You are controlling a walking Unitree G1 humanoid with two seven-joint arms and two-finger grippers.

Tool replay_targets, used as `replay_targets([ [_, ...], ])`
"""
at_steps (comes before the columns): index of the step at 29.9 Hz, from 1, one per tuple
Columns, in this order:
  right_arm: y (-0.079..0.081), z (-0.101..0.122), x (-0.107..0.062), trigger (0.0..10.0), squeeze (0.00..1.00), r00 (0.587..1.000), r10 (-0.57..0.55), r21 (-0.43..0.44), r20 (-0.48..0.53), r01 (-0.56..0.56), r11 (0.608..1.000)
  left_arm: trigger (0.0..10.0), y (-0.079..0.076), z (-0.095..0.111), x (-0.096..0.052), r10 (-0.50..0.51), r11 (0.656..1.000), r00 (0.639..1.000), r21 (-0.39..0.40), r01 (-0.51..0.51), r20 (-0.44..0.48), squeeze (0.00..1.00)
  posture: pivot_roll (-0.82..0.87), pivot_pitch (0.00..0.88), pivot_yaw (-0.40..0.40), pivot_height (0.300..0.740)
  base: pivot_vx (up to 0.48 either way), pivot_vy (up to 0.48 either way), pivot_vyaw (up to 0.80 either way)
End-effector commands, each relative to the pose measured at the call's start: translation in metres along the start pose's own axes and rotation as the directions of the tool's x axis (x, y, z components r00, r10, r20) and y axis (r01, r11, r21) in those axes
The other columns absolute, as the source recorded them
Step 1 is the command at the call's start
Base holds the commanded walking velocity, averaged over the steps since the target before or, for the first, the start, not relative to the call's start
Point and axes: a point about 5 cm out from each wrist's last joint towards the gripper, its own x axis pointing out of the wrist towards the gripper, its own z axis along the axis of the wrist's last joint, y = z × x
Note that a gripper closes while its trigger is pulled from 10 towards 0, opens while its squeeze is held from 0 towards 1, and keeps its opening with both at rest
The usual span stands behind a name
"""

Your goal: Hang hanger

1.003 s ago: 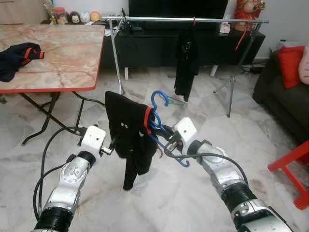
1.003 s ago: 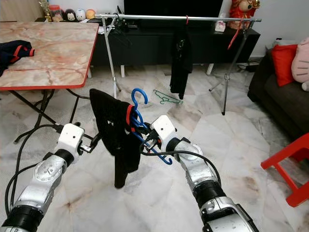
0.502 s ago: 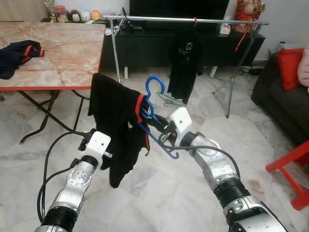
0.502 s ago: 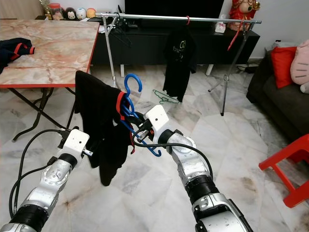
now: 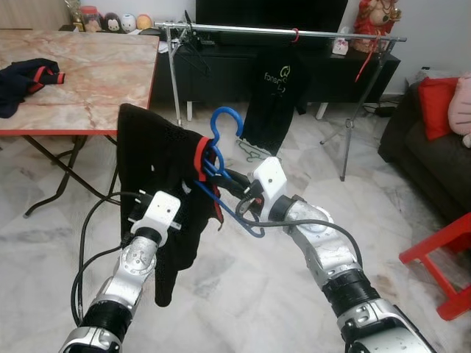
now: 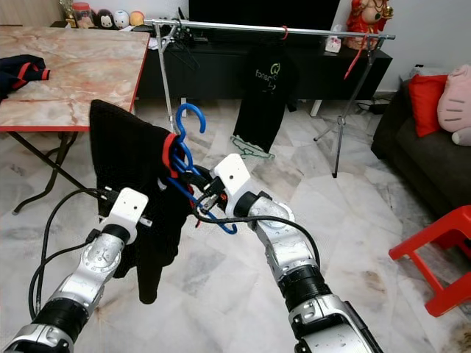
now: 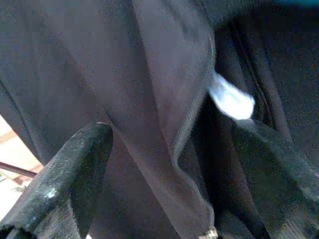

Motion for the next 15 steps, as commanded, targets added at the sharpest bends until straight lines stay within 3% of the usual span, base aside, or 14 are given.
replay_targets([
  [1, -0.001, 0.011, -0.001, 0.0, 0.00, 0.999, 0.003, -0.011, 0.049, -0.002, 1.000, 10.0, -0.004, 0.004, 0.003, 0.005, 1.000, 1.000, 0.013, -0.005, 0.007, 0.00, -0.01, 0.000, -0.138, 0.740, 0.000, 0.000, 0.00],
  [8, 0.001, 0.011, -0.003, 0.0, 0.00, 0.999, 0.011, -0.002, 0.041, -0.011, 1.000, 10.0, 0.000, 0.015, 0.009, 0.136, 0.990, 0.990, 0.024, -0.137, 0.047, 0.00, -0.01, 0.000, -0.139, 0.740, 0.000, 0.000, 0.00],
  [15, 0.004, 0.010, -0.004, 0.0, 0.00, 0.999, 0.022, 0.005, 0.038, -0.023, 1.000, 10.0, 0.000, 0.015, 0.011, 0.153, 0.987, 0.987, 0.041, -0.155, 0.042, 0.00, -0.01, 0.000, -0.139, 0.740, 0.000, 0.000, 0.00],
])
